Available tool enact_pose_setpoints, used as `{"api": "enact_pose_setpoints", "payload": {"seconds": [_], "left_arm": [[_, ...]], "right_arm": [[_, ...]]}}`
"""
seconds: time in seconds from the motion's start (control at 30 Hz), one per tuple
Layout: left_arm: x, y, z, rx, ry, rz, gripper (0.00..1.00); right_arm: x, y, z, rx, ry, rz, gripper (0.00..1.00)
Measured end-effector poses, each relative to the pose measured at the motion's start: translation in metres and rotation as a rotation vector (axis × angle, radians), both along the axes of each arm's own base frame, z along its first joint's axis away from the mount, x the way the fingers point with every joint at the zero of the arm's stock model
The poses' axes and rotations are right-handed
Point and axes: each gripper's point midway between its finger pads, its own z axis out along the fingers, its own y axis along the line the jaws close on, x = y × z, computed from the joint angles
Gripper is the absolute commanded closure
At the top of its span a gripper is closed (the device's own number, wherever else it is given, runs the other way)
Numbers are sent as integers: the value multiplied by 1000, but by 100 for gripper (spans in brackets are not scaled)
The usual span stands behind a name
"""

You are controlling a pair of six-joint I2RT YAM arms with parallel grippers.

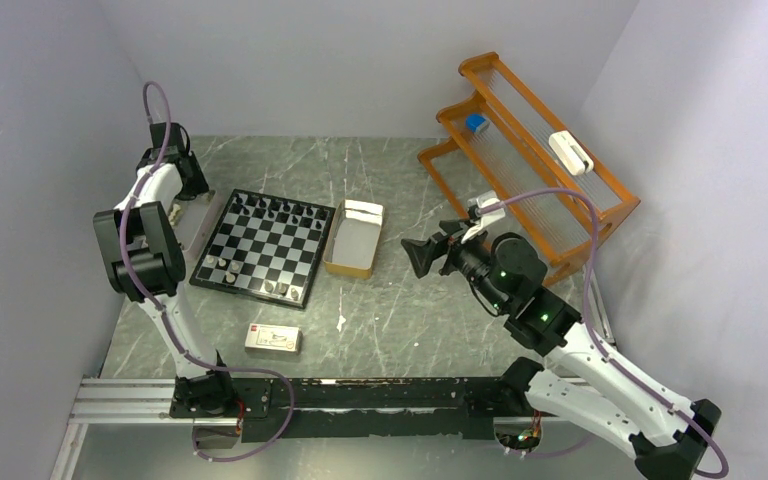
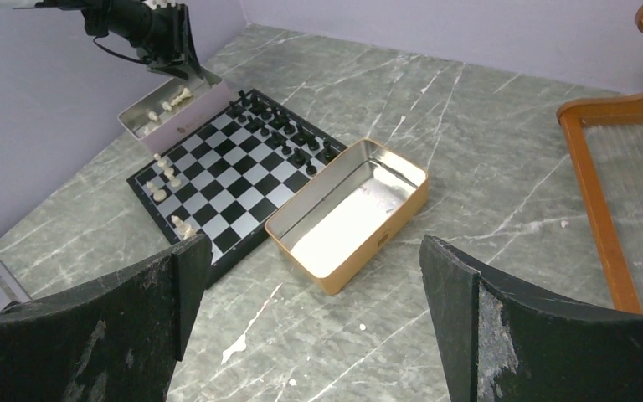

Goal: Set up the chess pieces on the board
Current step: Pick up the chess piece from the storage box.

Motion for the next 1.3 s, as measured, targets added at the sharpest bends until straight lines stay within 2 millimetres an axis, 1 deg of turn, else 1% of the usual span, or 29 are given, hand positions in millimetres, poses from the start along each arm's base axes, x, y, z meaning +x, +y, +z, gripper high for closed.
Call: {"api": "enact_pose_setpoints", "payload": {"seconds": [0.1,0.23,0.47,0.63,0.77,1.13,1.3], "left_arm": [[4,-1,0,2,-11,-22,60],[5,-3,-9,-4,3,-46,59],[5,-3,-23,0,30,-67,57],[11,-1,-27,9,26,-86,58],[15,-1,-33,15,24,-108,57],[29,-1,-26,38,-29,-161,59],[31,-3,-28,37,-34,-174,60]], "right_arm": [[1,3,0,-3,3,6,0],[3,5,-2,-9,9,10,0],[3,6,1,-6,5,10,0],[4,6,6,9,-10,10,0],[4,6,7,9,-13,10,0],[6,7,6,3,-19,10,0],[7,8,6,0,-20,10,0]]}}
